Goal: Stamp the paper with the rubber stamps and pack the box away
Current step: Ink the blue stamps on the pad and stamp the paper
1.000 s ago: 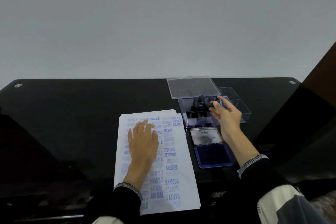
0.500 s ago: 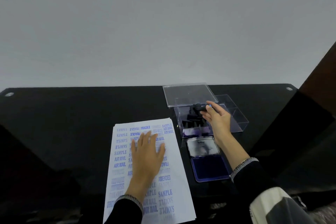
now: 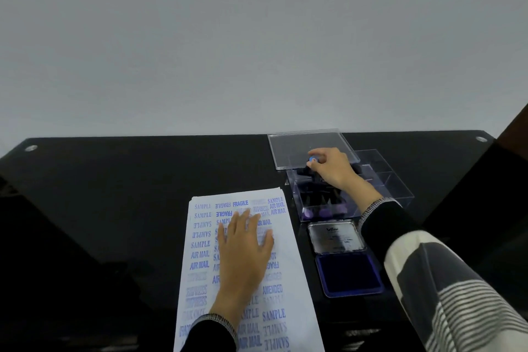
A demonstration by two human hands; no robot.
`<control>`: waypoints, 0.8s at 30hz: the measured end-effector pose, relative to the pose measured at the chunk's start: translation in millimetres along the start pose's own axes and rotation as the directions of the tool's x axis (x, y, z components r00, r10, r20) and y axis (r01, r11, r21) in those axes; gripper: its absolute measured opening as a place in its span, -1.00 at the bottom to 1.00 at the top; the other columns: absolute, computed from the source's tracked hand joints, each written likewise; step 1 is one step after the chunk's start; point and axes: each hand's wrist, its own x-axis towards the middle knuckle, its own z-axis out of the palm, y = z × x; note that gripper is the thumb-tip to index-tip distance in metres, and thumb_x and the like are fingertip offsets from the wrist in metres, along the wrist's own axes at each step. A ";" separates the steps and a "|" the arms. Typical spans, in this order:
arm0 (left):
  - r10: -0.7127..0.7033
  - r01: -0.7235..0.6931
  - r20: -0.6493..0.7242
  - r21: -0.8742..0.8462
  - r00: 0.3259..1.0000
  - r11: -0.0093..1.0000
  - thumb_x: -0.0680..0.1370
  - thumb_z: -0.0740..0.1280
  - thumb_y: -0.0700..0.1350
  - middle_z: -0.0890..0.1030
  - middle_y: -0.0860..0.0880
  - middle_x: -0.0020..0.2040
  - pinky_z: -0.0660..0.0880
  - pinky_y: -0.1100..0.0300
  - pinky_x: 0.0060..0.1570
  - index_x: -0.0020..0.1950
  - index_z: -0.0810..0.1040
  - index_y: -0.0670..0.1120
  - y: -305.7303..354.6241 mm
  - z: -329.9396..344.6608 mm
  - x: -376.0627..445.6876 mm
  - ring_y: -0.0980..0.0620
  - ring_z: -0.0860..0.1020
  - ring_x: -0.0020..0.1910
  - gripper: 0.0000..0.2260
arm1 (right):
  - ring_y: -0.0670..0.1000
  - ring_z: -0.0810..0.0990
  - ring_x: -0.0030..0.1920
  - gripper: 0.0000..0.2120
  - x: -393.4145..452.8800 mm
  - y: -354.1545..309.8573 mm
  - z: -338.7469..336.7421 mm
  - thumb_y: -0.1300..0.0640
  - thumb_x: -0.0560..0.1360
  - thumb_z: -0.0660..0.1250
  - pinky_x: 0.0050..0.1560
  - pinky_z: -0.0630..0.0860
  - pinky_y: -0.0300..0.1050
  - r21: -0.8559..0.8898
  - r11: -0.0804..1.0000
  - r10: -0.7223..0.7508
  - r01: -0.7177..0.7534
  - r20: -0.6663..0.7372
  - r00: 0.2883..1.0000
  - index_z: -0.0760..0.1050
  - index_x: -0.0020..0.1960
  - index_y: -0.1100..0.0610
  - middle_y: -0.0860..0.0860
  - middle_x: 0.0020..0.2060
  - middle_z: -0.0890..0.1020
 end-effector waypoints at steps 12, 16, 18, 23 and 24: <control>-0.005 0.005 -0.001 0.008 1.000 1.000 0.61 0.12 0.19 0.24 0.07 0.52 -0.16 0.05 0.51 0.48 0.30 0.05 0.7 0.8 0.4 0.06 0.08 0.54 -0.53 | -0.02 0.57 -0.15 -0.82 9.5 -7.2 11.2 0.26 0.34 0.53 -0.05 0.42 -0.24 -0.084 0.996 -0.001 0.014 0.152 0.988 0.62 -0.08 0.20 0.14 -0.14 0.67; -0.009 0.009 0.005 0.015 1.000 1.000 0.61 0.11 0.19 0.23 0.07 0.52 -0.16 0.04 0.50 0.48 0.29 0.05 1.8 -0.1 1.3 0.06 0.07 0.54 -0.53 | 0.00 0.56 -0.07 -0.82 14.4 -11.9 7.9 0.19 0.41 0.48 0.01 0.42 -0.22 -0.176 0.984 0.019 0.023 0.233 0.972 0.65 -0.01 0.23 0.17 -0.05 0.67; -0.007 0.007 0.015 0.031 1.000 1.000 0.61 0.09 0.19 0.21 0.08 0.53 -0.16 0.03 0.51 0.49 0.27 0.07 1.9 -0.7 1.2 0.06 0.06 0.54 -0.53 | 0.00 0.55 -0.05 -0.78 15.3 -13.2 6.8 0.10 0.49 0.39 0.00 0.39 -0.24 -0.199 0.980 0.047 0.009 0.274 0.961 0.65 -0.03 0.26 0.19 -0.01 0.67; -0.008 0.008 0.009 0.014 1.000 1.000 0.60 0.13 0.19 0.25 0.06 0.52 -0.11 0.01 0.51 0.47 0.31 0.05 1.4 1.2 1.4 0.03 0.11 0.53 -0.53 | 0.06 0.55 0.14 -0.76 15.0 -13.5 10.2 0.10 0.54 0.28 0.11 0.41 -0.18 -0.232 0.973 0.089 -0.011 0.328 0.941 0.66 0.04 0.19 0.10 0.06 0.66; -0.008 0.008 0.005 0.016 1.000 1.000 0.60 0.14 0.19 0.26 0.05 0.51 -0.10 0.00 0.51 0.47 0.32 0.05 1.2 1.9 1.5 0.03 0.12 0.53 -0.53 | 0.07 0.55 0.10 -0.76 15.1 -13.0 10.6 0.09 0.54 0.27 0.11 0.41 -0.16 -0.249 0.968 0.102 -0.017 0.336 0.936 0.66 0.04 0.18 0.09 0.01 0.66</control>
